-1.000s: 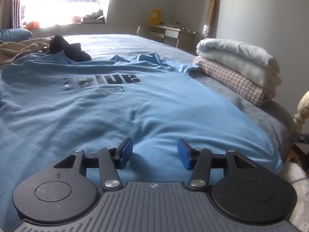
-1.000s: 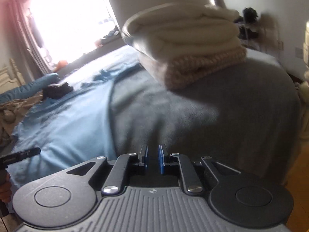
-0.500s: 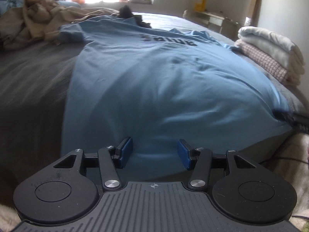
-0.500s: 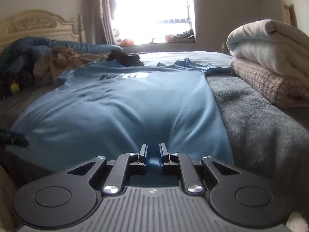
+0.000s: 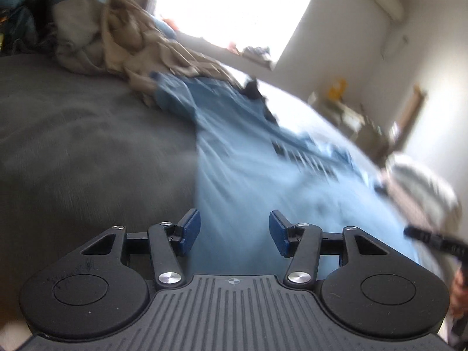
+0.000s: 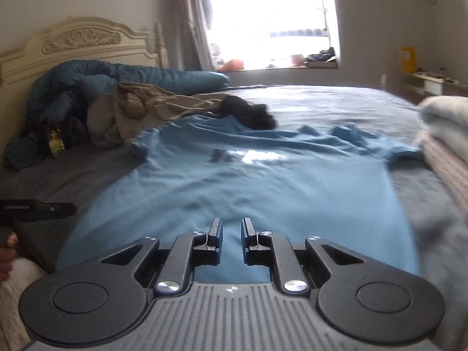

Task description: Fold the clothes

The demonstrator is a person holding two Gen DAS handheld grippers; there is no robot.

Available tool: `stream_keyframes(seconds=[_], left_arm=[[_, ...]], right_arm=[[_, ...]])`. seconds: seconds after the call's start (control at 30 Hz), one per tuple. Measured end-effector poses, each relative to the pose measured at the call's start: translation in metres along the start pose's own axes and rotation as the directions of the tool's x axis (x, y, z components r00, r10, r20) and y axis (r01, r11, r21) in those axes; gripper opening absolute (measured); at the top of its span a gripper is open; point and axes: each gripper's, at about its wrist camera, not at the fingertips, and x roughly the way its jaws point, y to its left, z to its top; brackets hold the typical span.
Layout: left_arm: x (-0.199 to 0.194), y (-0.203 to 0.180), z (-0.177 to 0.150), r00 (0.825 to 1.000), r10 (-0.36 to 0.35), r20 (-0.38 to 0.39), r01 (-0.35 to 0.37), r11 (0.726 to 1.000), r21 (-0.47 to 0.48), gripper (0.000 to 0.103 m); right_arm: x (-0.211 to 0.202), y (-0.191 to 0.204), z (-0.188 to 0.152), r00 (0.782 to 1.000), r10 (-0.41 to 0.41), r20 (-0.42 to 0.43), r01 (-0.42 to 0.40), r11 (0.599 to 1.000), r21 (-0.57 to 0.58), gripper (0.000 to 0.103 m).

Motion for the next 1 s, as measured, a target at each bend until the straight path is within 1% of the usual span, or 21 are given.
stream_keyframes(seconds=[0.07, 0.13, 0.17, 0.2, 0.27, 0.3, 0.33, 0.37, 0.47, 0.6, 0.7, 0.77, 0.87, 0.93, 1.0], left_arm=[[0.022, 0.014, 0.025, 0.999, 0.026, 0.043, -0.024, 0.998, -0.057, 0.053], [0.051, 0.025, 0.051, 0.995, 0.075, 0.063, -0.069, 0.993, -0.096, 0.054], [0.069, 0.028, 0.063, 0.991, 0.115, 0.067, -0.107, 0.988, -0.108, 0.054], [0.085, 0.032, 0.073, 0.988, 0.136, 0.073, -0.127, 0.986, -0.108, 0.054], [0.115, 0.037, 0.090, 0.980, 0.183, 0.084, -0.173, 0.979, -0.111, 0.054], [0.127, 0.038, 0.094, 0.978, 0.191, 0.089, -0.181, 0.978, -0.106, 0.054], [0.137, 0.040, 0.098, 0.976, 0.197, 0.095, -0.188, 0.977, -0.102, 0.054], [0.139, 0.044, 0.099, 0.977, 0.188, 0.101, -0.177, 0.978, -0.112, 0.054], [0.145, 0.057, 0.101, 0.980, 0.160, 0.118, -0.143, 0.980, -0.141, 0.053], [0.153, 0.074, 0.104, 0.982, 0.124, 0.143, -0.098, 0.979, -0.178, 0.052], [0.148, 0.081, 0.110, 0.977, 0.104, 0.185, -0.067, 0.978, -0.197, 0.052], [0.150, 0.085, 0.113, 0.976, 0.097, 0.195, -0.058, 0.978, -0.200, 0.052], [0.155, 0.088, 0.116, 0.976, 0.099, 0.194, -0.059, 0.978, -0.201, 0.051], [0.159, 0.090, 0.118, 0.976, 0.100, 0.193, -0.060, 0.978, -0.202, 0.050], [0.163, 0.093, 0.120, 0.976, 0.101, 0.192, -0.062, 0.977, -0.203, 0.046]], right_arm=[[0.025, 0.008, 0.026, 0.998, 0.067, -0.001, -0.067, 0.998, 0.004, 0.015], [0.051, 0.017, 0.053, 0.990, 0.139, 0.001, -0.139, 0.990, 0.012, 0.015], [0.066, 0.024, 0.068, 0.986, 0.166, -0.004, -0.166, 0.986, 0.016, 0.016], [0.080, 0.030, 0.082, 0.982, 0.187, -0.011, -0.187, 0.982, 0.014, 0.019], [0.116, 0.048, 0.115, 0.975, 0.223, -0.022, -0.224, 0.975, -0.018, 0.020], [0.134, 0.059, 0.129, 0.970, 0.240, -0.032, -0.241, 0.970, -0.041, 0.025], [0.152, 0.070, 0.144, 0.966, 0.256, -0.043, -0.258, 0.964, -0.063, 0.029], [0.172, 0.081, 0.157, 0.964, 0.261, -0.056, -0.265, 0.961, -0.081, 0.031], [0.233, 0.118, 0.187, 0.953, 0.274, -0.132, -0.293, 0.944, -0.155, 0.034], [0.320, 0.169, 0.207, 0.936, 0.241, -0.256, -0.301, 0.926, -0.229, 0.035], [0.373, 0.200, 0.212, 0.934, 0.181, -0.307, -0.272, 0.919, -0.286, 0.035], [0.404, 0.216, 0.214, 0.934, 0.136, -0.329, -0.242, 0.920, -0.307, 0.035], [0.443, 0.226, 0.217, 0.930, 0.082, -0.358, -0.195, 0.936, -0.294, 0.035], [0.465, 0.231, 0.217, 0.921, 0.053, -0.385, -0.177, 0.939, -0.295, 0.035], [0.482, 0.232, 0.216, 0.905, 0.038, -0.423, -0.178, 0.939, -0.295, 0.035]])
